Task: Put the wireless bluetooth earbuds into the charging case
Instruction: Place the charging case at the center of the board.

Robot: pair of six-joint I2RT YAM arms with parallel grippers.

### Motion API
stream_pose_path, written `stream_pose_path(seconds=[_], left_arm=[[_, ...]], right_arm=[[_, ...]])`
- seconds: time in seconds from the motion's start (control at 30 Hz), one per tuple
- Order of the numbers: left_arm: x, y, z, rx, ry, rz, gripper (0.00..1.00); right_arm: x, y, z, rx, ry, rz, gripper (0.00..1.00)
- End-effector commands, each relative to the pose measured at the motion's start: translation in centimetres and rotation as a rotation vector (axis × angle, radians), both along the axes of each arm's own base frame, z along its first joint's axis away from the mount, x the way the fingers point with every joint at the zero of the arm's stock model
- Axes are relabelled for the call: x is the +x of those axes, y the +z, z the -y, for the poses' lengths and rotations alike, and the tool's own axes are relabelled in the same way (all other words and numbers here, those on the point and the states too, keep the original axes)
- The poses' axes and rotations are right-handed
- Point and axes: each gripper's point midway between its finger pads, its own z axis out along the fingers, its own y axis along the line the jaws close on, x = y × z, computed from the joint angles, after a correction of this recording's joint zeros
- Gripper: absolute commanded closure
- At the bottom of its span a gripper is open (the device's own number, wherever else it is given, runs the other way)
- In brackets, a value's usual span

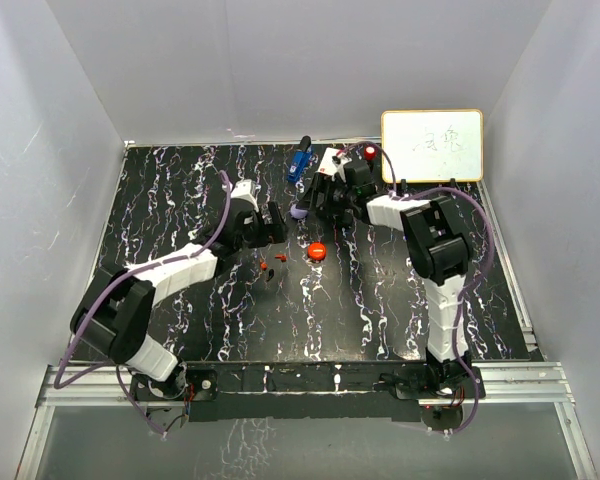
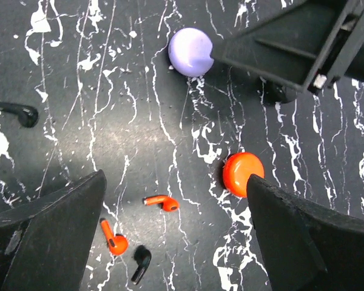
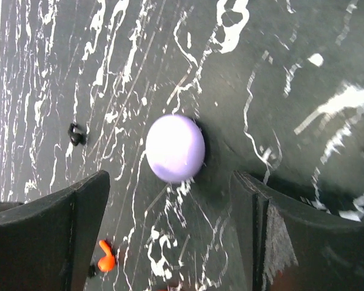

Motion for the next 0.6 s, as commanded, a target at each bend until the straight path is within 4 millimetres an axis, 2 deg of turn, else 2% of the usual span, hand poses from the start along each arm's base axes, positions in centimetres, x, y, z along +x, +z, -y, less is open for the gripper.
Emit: stream_pose_path(seconds=[0.0, 0.03, 0.07, 0.13, 0.3, 0.43, 0.57], left_arm=[[1.4, 1.8, 1.6, -0.037, -0.045, 0.033, 0.01], [1.6, 1.8, 1.9, -0.039, -0.056, 0.031, 0.01], [1.8, 1.8, 2.3, -0.044, -0.067, 0.026, 0.01], [2.2, 1.7, 3.2, -0.056, -0.089, 0.014, 0.01], [3.5, 1.6, 5.0, -0.082, -0.125, -0.013, 0.01], [4.0, 1.0, 6.3, -0.104, -0.154, -0.044, 0.01], [4.5, 0.5, 7.3, -0.118, -0.175, -0.076, 0.01]], right_arm=[[1.0, 6.5, 2.6, 0.023, -0.067, 0.159, 0.22], [0.6, 6.4, 3.2, 0.015, -0.080, 0.153, 0.22], [0.5, 7.3, 4.1, 0.012, -0.102, 0.170, 0.21], [0.0, 7.7, 6.0, -0.014, -0.152, 0.171, 0.21], [-1.2, 6.7, 9.7, -0.140, -0.229, 0.135, 0.20], [-1.8, 5.1, 10.9, -0.177, -0.238, 0.102, 0.20], [-1.6, 3.5, 11.2, -0.182, -0.225, 0.076, 0.19]])
